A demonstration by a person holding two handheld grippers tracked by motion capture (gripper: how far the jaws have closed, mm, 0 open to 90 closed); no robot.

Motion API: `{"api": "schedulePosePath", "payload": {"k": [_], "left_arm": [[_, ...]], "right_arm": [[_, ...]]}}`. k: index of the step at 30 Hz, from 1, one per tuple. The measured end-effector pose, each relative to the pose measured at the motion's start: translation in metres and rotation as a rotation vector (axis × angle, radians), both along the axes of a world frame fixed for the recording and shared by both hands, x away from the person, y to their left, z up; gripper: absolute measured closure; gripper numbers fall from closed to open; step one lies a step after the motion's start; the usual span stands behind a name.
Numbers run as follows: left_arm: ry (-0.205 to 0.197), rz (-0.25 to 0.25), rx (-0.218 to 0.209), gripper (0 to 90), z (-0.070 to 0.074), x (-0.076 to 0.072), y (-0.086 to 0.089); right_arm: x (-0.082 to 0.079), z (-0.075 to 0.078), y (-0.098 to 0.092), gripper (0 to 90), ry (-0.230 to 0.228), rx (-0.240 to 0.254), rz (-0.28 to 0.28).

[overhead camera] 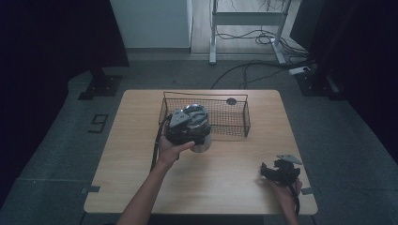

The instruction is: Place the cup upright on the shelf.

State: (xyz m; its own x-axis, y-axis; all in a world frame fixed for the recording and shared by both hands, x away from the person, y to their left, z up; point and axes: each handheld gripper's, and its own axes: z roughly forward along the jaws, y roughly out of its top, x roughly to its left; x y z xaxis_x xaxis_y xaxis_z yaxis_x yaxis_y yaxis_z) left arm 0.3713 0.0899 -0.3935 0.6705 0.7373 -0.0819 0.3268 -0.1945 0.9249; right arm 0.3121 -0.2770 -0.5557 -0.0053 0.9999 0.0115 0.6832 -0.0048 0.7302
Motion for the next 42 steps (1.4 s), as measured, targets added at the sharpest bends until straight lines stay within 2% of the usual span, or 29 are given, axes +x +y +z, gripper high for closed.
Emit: {"api": "schedulePosePath", "payload": {"k": [8, 16, 42], "left_arm": [[0.014, 0.010, -0.008, 3.8, 0.003, 0.010, 0.000], [0.004, 0.032, -0.018, 3.8, 0.009, 0.019, -0.001], [0.024, 0.065, -0.005, 3.8, 0.009, 0.048, -0.010]], "right_arm": [[0.000, 0.000, 0.000, 8.2, -0.002, 0.000, -0.001], [0.000, 0.000, 0.000, 8.2, -0.004, -0.001, 0.001], [0.000, 0.000, -0.001, 8.4, -0.003, -0.001, -0.001]]}}
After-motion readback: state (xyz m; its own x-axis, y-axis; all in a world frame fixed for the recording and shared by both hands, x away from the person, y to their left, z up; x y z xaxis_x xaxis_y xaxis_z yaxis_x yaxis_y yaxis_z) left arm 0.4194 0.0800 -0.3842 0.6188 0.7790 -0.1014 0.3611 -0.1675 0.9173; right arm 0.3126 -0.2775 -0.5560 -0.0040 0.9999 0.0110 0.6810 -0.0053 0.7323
